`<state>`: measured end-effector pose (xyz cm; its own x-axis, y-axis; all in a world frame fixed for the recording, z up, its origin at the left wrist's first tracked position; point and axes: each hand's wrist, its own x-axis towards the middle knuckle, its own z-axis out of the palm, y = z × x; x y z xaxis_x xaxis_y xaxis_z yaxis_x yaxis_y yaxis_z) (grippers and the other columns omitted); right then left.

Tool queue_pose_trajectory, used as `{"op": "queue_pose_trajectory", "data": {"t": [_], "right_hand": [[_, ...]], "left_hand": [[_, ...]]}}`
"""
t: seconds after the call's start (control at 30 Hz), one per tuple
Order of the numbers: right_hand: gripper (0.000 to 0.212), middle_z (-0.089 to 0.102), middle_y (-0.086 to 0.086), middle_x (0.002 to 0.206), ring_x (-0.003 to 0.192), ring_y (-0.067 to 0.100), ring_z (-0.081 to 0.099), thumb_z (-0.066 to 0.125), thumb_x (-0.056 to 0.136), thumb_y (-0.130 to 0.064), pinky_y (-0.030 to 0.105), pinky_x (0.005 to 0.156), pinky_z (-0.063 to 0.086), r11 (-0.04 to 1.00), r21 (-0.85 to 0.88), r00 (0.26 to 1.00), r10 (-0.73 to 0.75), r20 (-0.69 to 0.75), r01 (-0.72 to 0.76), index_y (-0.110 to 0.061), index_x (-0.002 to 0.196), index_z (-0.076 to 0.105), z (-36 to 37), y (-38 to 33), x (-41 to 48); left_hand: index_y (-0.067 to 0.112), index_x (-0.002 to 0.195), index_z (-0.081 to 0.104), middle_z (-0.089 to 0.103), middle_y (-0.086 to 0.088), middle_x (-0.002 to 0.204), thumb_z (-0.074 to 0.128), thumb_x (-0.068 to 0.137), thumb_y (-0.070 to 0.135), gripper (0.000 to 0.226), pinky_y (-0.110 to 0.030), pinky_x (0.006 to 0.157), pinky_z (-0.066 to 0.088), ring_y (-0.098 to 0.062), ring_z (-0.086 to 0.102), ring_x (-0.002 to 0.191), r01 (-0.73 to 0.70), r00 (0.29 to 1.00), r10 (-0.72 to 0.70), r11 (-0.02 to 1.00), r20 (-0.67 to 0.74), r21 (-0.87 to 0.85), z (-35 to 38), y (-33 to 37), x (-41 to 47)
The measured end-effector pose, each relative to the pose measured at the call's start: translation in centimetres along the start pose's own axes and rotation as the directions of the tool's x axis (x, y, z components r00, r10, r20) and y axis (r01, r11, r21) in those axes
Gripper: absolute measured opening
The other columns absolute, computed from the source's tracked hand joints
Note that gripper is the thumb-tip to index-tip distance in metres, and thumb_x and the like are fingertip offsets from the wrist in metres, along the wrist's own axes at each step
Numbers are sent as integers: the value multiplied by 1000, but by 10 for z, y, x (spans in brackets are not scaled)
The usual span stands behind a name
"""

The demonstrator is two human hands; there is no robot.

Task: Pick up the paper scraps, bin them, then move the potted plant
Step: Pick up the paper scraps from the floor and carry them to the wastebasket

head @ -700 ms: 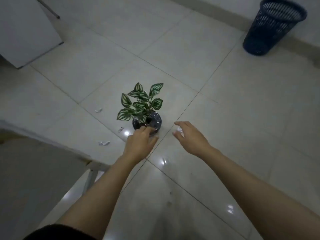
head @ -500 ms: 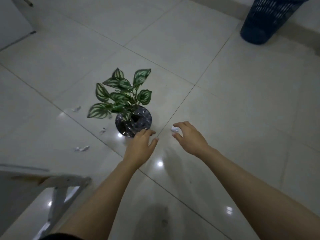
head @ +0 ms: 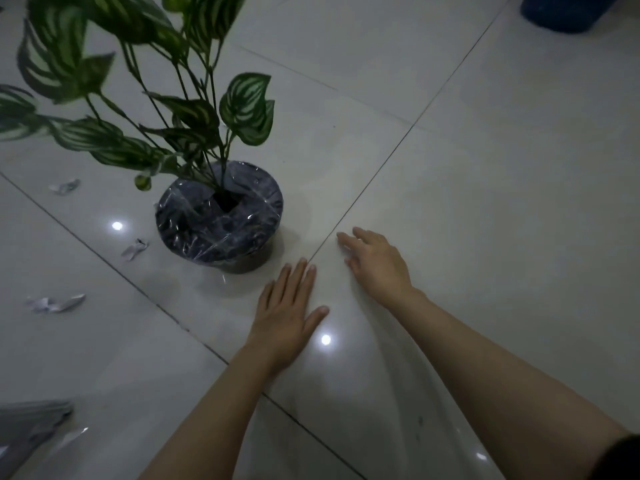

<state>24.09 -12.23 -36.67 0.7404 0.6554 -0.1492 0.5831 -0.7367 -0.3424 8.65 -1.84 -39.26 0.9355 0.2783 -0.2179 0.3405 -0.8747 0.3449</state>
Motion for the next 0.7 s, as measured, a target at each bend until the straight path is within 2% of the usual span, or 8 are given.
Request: {"op": "queue_pose_trajectory", "data": {"t": [0.13, 0.23, 0.3, 0.37, 0.5, 0.57, 0.6, 0.7], "right_hand": [[31, 58, 14, 121, 118, 29, 46, 45, 92, -9, 37, 87, 45, 996, 77, 986, 54, -158, -43, -9, 118, 62, 8, -9, -3], [27, 60, 19, 112, 110, 32, 51, 47, 93, -13, 37, 86, 43, 977, 208, 981, 88, -171, -51, -2, 111, 63, 8, -26, -15], [26, 60, 19, 110, 106, 32, 54, 46, 94, -16, 37, 84, 43, 964, 266, 982, 69, -175, -20, -1, 108, 62, 12, -40, -29], [25, 58, 18, 110, 104, 31, 53, 43, 96, -19, 36, 82, 42, 961, 274, 990, 8, -141, 31, -1, 105, 59, 22, -63, -46], [26, 59, 21, 99, 94, 34, 58, 47, 91, -19, 28, 77, 38, 950, 258, 984, -169, -54, 177, 3, 93, 62, 45, -121, -67], [30, 61, 22, 85, 80, 37, 63, 46, 85, -21, 28, 75, 35, 931, 260, 965, -261, -16, 256, 3, 82, 63, 59, -151, -68], [32, 61, 23, 88, 84, 37, 62, 45, 87, -22, 29, 76, 35, 918, 270, 953, -302, 0, 291, 4, 85, 63, 65, -165, -66], [27, 58, 19, 109, 104, 32, 52, 41, 97, -20, 33, 82, 35, 900, 285, 933, -357, 51, 329, 1, 103, 55, 74, -193, -58]], "left_hand": [[28, 147, -15, -26, 11, 153, 16, 93, 58, 69, -31, 115, -10, -8, -22, 142, 1, 999, -1, 1000, 42, -3, -6, -2, 3], [18, 150, 15, 10, 2, 160, 30, 97, 44, 60, -30, 116, 13, -15, 10, 147, 1, 998, -4, 999, -59, -45, -16, -3, -12], [9, 131, 51, 50, -11, 141, 41, 93, 34, 47, -35, 100, 43, -28, 49, 128, -17, 981, 5, 998, -194, -62, -21, -8, -35], [6, 109, 64, 64, -15, 115, 47, 87, 24, 32, -38, 79, 52, -34, 62, 100, 47, 941, -71, 996, -332, -80, -23, -27, -66], [5, 114, 58, 55, -16, 118, 46, 91, 8, 26, -37, 89, 47, -31, 51, 106, 300, 769, -394, 918, -503, -260, -34, -68, -108], [6, 123, 51, 48, -14, 128, 41, 96, 10, 29, -28, 96, 36, -26, 43, 117, 336, 652, -520, 850, -552, -405, -48, -84, -112], [7, 128, 47, 44, -13, 134, 40, 96, 9, 32, -27, 97, 33, -25, 40, 123, 347, 606, -570, 817, -555, -460, -55, -94, -110], [5, 140, 31, 23, -17, 153, 39, 95, 5, 46, -35, 112, 22, -32, 21, 140, 426, 587, -636, 769, -501, -478, -64, -132, -97]]}}
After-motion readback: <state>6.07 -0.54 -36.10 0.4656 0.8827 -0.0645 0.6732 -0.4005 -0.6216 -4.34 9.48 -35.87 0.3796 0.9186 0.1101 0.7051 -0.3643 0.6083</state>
